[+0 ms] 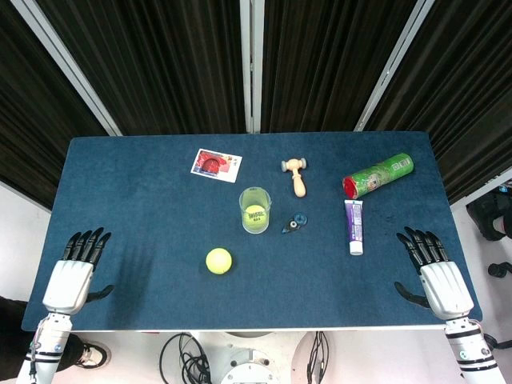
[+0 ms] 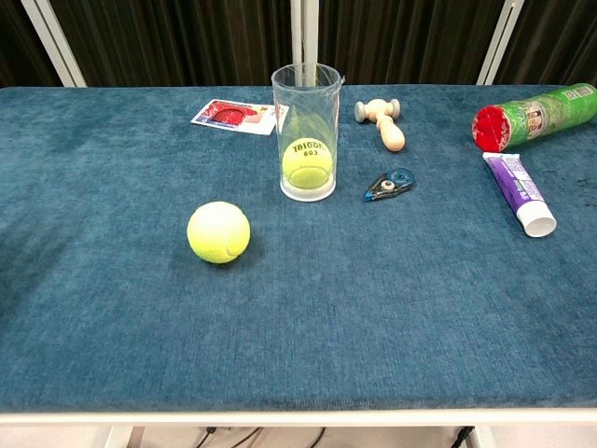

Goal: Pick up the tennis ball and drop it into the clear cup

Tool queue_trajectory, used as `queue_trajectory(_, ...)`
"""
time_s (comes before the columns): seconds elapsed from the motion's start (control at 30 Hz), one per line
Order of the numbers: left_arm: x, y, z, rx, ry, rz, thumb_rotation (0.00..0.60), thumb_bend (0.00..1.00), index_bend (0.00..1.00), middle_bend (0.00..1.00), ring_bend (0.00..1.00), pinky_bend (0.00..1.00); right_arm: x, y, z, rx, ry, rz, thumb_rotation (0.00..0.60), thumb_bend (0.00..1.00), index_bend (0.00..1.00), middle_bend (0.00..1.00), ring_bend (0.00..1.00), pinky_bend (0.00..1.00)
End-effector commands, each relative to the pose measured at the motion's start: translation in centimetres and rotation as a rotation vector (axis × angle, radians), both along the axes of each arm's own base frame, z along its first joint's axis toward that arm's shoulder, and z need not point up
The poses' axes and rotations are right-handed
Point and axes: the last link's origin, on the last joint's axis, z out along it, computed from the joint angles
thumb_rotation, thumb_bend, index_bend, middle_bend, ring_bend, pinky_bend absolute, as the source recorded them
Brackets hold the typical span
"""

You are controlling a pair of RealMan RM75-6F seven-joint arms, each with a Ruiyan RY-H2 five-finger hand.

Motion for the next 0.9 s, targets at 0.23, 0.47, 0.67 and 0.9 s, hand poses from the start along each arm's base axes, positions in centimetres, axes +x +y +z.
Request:
queue_trajectory(0.23,0.1,-0.1,0.1,0.001,-0.004,-0.006,0.600,0.10,0.00,0.00,0.00,0.00,0.2,0.2,0.1,-0.005,-0.002,0.006,0.600,0.18,0.00,0.00,0.00,0.00)
queue_trajectory(0.47,0.5,0.0,-0.4,-0.030,-0.014,-0.023,0.600,0.09,0.00,0.00,0.00,0.00,0.1,0.0,0.1,-0.008,-0.003,0.001,0.600,0.18,0.00,0.00,0.00,0.00)
queue_trajectory(0.67,1.8,0.9,-2.0,-0.093,-0.039,-0.059,0.600,0.09,0.00,0.00,0.00,0.00,0.0,0.1,0.7,-0.029,-0.016,-0.003,0.600,0.18,0.00,0.00,0.00,0.00)
queue_trajectory(0.9,6.8,3.7,-4.9,-0.225,-0.110,-0.211,0.600,0.08,0.00,0.00,0.00,0.00,0.0,0.2,1.1,-0.036,-0.023,0.003,0.600,0.18,0.00,0.00,0.00,0.00)
